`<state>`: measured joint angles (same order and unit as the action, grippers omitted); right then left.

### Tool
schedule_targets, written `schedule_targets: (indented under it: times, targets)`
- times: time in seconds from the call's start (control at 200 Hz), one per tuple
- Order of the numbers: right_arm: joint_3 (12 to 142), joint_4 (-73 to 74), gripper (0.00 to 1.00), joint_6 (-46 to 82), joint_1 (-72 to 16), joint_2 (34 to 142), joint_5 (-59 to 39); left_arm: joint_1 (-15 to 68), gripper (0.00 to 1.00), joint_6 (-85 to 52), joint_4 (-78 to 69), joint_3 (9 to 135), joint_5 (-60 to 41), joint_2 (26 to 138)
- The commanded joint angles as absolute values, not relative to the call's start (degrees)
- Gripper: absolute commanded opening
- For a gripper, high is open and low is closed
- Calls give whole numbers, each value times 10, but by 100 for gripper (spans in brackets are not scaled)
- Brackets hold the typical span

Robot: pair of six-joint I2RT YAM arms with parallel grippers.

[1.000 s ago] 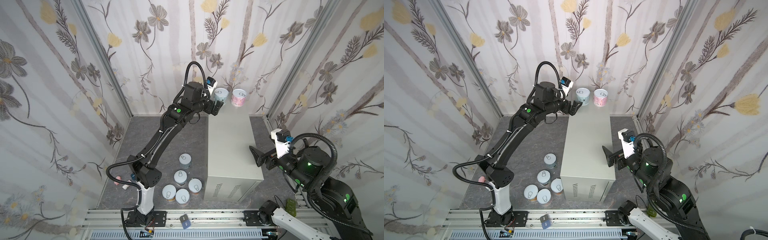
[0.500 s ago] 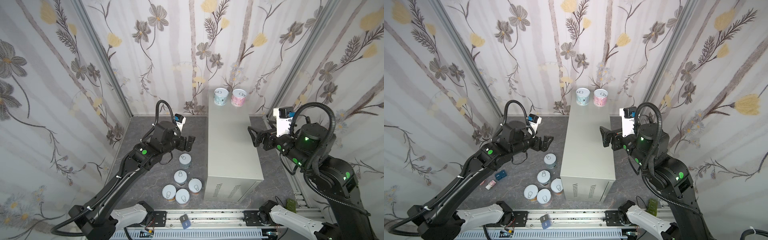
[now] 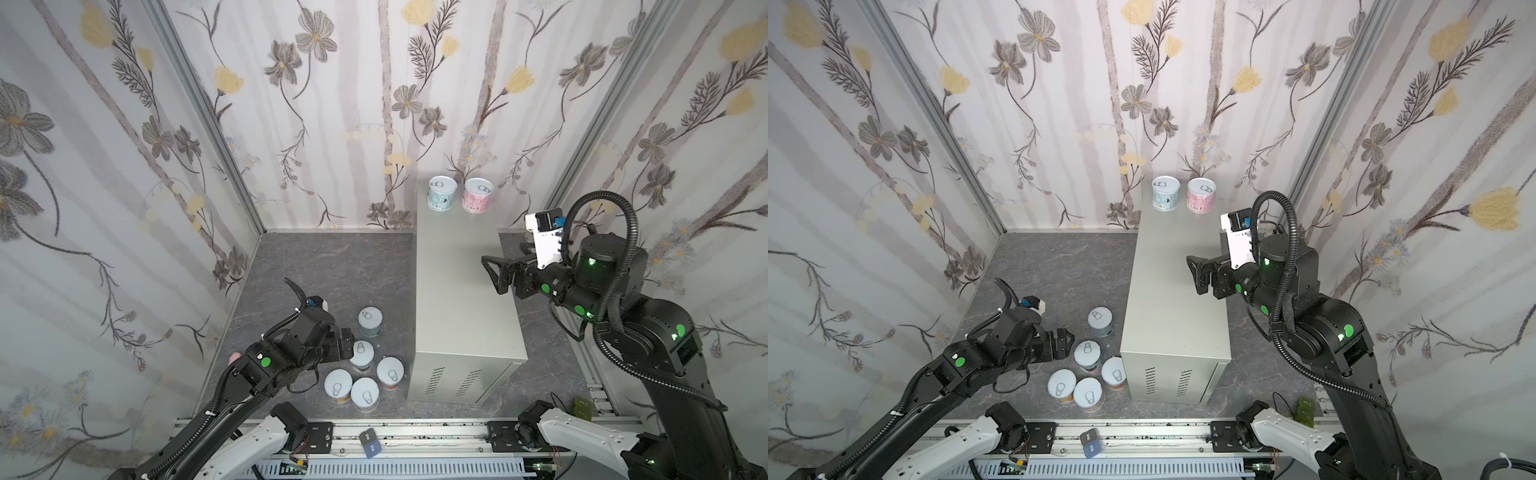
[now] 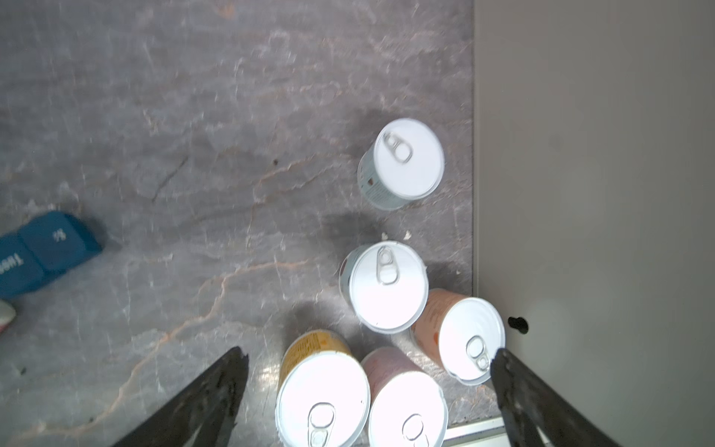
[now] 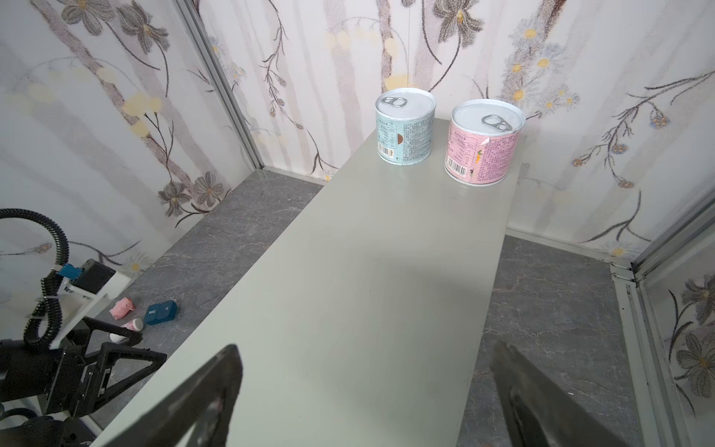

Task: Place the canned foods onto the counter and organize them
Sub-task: 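Reach down to the floor cans and grasp the yellow can with left gripper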

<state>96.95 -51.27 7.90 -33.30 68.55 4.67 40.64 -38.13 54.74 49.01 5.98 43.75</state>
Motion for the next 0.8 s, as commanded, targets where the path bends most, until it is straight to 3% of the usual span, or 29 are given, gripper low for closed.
schedule_targets:
  times: [0.0,0.245,0.799]
  targets:
    - [959,-495,100,76,-333,686,42,441,100,-502,618,474,80,440]
    - [908,-467,100,84,-333,652,44,520,100,-630,626,416,82,455]
    - [845,-440,100,74,-331,600,39,524,100,-680,505,326,69,517]
